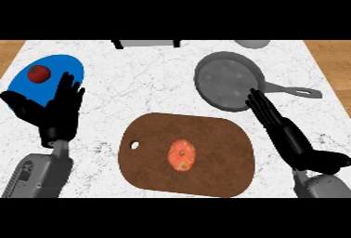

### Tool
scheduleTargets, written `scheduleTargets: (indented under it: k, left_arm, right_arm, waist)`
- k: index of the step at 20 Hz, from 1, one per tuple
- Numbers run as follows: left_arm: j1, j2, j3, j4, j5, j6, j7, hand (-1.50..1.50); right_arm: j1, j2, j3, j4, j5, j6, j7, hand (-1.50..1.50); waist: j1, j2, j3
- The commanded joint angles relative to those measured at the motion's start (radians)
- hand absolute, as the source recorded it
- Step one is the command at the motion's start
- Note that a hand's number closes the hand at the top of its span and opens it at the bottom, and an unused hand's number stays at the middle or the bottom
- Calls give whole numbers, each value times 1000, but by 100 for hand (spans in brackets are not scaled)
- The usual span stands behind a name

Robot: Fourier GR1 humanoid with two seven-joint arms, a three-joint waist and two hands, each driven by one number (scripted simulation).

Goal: Pick the squash from the cutting board and place it in the pan

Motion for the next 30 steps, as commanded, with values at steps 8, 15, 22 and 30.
scheduleTargets:
  k: [8, 15, 22, 30]
  left_arm:
    - [-25, 135, -244, -66, -173, -213, -5, 0]
    - [27, 196, -223, -143, -187, -292, 38, 0]
    - [61, 185, -243, -151, -185, -315, 12, 0]
    - [13, 165, -229, -106, -203, -315, 8, 0]
  right_arm:
    - [-197, -262, 135, 205, 441, -171, 341, 150]
    - [-118, 129, 174, 231, 552, -564, 510, -150]
    - [-329, 42, 353, 142, 708, -280, 977, -150]
    - [-552, 112, 376, 162, 490, 206, 1321, -150]
  waist:
    - [71, 26, -26]
    - [41, 23, 0]
    - [54, 18, -3]
    - [57, 25, -3]
